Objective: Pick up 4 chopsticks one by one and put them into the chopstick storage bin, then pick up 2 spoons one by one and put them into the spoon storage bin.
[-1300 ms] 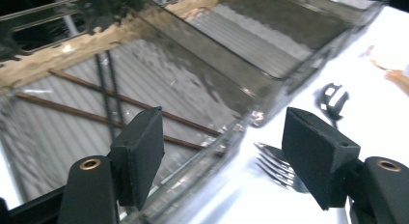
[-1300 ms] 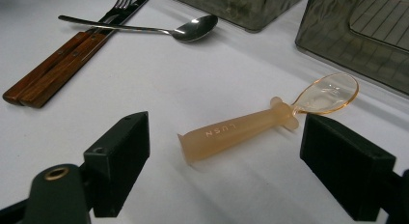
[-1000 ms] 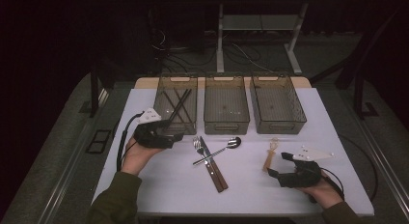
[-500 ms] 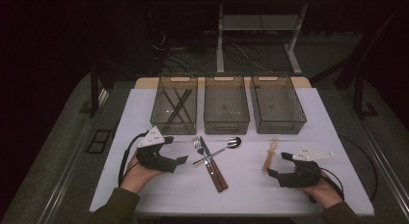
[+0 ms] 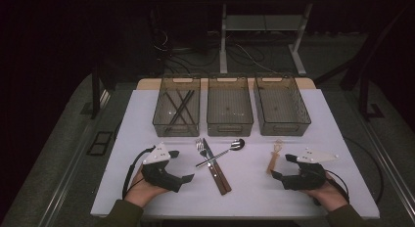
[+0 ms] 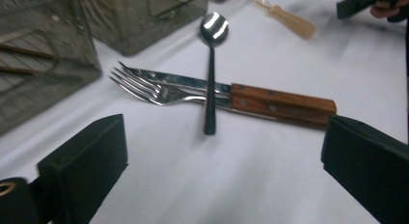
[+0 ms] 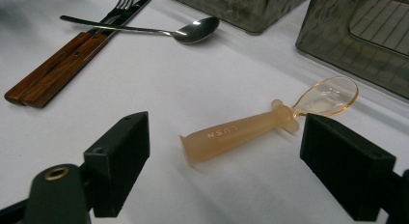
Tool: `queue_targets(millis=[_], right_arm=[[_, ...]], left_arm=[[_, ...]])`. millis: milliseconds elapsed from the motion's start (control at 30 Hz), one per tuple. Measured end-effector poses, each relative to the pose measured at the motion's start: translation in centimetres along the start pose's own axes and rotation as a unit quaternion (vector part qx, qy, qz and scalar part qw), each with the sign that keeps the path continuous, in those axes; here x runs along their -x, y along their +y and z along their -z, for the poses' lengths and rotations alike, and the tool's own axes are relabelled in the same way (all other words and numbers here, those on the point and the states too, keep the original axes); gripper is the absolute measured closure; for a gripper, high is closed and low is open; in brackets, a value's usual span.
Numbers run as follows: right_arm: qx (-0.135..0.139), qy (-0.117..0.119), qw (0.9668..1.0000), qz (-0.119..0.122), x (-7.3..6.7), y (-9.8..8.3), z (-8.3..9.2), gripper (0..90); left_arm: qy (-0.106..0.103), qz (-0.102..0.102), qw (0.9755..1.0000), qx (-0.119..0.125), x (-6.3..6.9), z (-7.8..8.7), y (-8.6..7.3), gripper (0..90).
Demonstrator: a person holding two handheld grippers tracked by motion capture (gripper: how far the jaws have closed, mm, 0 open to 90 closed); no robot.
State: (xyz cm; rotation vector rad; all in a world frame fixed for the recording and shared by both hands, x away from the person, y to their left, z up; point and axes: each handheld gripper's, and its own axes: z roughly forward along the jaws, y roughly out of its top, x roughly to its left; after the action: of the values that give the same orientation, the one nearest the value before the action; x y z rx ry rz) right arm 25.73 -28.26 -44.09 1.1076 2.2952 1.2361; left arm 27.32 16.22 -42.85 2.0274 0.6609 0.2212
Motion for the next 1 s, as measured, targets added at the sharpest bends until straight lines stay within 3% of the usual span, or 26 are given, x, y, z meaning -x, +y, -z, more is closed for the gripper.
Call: queue_targets(millis=[100, 633, 1000], right_arm=[[-0.003, -0.001, 1.0, -0.006, 0.1, 0.1, 0.0, 14.7], [0.002, -0.008, 0.9997, -0.024, 0.9, 0.7, 0.1, 14.7], [-0.008, 0.01, 0.9998, -0.017, 0.9, 1.9, -0.2, 14.7]], left_arm=[[-0.004, -0.003, 0.9999, -0.012, 0.3, -0.3, -0.4, 0.0], [-0.007, -0.002, 0.9998, -0.017, 0.4, -0.5, -0.4, 0.0], [-0.011, 0.003, 0.9998, -0.019, 0.3, -0.6, -0.4, 0.0]])
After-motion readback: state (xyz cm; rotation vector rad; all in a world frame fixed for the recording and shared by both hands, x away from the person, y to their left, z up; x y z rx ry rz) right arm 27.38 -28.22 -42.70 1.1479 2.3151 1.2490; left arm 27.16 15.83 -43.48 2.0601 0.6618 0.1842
